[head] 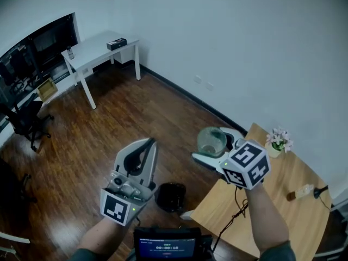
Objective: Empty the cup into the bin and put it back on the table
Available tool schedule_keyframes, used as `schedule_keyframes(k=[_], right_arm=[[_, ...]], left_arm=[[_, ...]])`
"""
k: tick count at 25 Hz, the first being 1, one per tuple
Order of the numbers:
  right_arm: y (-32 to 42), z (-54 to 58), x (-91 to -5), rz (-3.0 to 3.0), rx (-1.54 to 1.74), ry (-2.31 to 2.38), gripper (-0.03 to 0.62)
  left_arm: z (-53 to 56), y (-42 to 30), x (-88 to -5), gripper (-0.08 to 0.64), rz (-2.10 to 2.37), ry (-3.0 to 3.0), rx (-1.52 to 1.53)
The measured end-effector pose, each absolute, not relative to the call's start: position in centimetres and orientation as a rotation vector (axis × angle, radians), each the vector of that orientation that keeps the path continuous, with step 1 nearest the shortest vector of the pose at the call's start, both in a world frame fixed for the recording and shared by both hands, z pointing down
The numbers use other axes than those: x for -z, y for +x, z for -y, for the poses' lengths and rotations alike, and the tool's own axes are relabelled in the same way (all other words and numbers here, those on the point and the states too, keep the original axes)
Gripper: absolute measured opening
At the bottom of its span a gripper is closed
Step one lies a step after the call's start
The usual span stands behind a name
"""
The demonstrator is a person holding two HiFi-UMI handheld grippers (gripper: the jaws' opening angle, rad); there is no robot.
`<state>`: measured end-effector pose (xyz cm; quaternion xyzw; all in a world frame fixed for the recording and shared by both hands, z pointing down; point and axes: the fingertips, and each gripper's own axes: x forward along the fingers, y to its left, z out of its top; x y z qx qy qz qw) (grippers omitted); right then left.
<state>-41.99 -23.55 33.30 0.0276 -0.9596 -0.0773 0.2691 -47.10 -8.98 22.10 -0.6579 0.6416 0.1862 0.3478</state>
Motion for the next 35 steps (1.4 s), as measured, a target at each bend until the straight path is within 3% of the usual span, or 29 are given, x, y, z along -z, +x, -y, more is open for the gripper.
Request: schedule_keyframes(k=[35], right_arm=[[-42.5, 29.8, -31.0, 2.080, 1.032, 0.254, 0.397]], left_arm=[[12.1, -48.3, -23.6, 0.000, -1.762, -1.667, -0.363]])
